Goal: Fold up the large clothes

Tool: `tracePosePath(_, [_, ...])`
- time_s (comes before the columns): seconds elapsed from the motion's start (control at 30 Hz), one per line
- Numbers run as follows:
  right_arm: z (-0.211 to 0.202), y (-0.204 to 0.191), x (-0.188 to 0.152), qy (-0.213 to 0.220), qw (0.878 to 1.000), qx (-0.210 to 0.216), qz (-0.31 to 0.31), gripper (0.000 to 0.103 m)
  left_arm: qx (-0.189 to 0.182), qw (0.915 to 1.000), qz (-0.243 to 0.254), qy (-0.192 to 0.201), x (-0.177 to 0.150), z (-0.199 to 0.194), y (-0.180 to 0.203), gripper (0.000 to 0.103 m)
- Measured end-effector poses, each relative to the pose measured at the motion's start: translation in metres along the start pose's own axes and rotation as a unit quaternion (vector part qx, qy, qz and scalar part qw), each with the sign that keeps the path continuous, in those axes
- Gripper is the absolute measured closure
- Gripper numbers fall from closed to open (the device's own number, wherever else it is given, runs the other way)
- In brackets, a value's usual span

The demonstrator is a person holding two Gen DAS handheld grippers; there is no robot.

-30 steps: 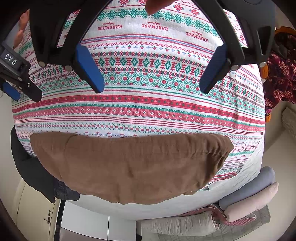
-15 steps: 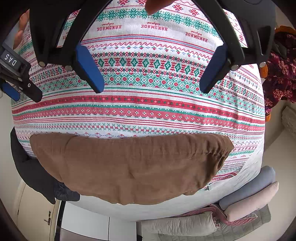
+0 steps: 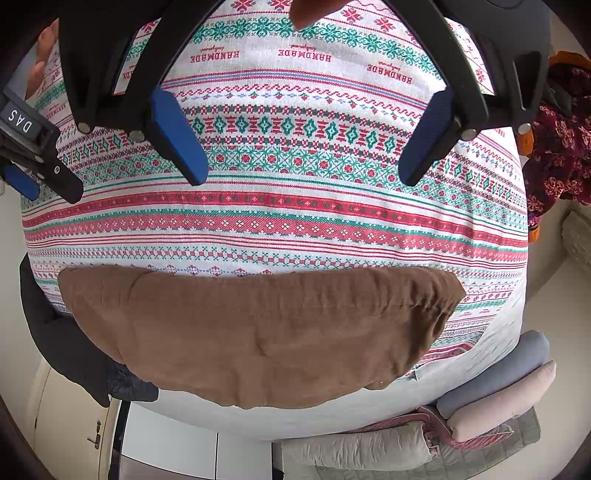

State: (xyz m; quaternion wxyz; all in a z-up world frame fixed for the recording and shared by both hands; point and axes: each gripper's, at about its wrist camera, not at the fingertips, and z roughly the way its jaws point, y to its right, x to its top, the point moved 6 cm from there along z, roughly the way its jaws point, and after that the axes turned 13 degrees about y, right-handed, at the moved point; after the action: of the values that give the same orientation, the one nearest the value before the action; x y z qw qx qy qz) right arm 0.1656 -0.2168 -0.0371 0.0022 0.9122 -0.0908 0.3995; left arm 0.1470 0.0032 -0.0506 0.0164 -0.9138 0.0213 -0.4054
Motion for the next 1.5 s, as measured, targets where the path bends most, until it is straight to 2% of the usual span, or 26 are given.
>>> tracePosePath(1.5, [0.0021, -0.0008, -0.0073, -0.007, 1.000, 0.001, 0.000, 0.004, 0.000, 1.0000, 0.007, -0.004, -0.0026, 0.0003, -0.0039, 0.001])
